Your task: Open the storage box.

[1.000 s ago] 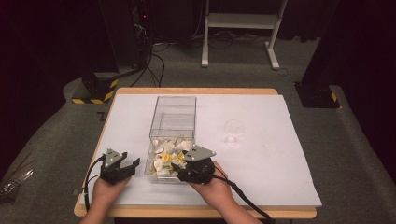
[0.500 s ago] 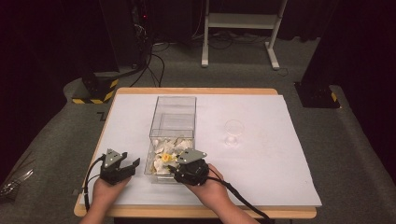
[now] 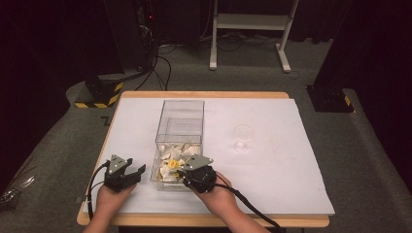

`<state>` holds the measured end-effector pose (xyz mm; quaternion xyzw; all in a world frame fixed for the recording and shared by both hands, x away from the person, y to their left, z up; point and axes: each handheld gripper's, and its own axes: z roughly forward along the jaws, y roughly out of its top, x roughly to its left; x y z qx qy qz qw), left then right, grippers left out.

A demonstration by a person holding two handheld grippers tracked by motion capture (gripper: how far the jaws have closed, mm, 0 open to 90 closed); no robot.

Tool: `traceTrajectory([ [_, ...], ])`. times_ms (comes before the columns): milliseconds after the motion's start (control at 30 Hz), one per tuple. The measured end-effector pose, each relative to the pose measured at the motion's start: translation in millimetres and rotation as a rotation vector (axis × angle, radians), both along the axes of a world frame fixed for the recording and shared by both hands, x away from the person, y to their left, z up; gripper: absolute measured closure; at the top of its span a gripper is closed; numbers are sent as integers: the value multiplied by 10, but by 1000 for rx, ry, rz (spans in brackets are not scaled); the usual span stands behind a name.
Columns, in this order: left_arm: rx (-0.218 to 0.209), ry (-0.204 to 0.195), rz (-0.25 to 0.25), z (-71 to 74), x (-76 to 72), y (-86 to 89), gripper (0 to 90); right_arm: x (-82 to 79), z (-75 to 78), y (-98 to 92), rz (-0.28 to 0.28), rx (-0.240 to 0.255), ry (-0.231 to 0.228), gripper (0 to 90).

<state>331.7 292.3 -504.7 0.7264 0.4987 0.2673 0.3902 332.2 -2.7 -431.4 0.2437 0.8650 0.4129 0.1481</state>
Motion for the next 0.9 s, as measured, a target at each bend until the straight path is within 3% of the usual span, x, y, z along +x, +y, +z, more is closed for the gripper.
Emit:
traceTrajectory([
  [267, -1, 0, -1, 0, 0, 0, 379, 6, -10, -12, -1, 3, 9, 890],
  [900, 4, 4, -2, -2, 6, -3, 377, 37, 115, -204, -48, 95, -40, 899],
])
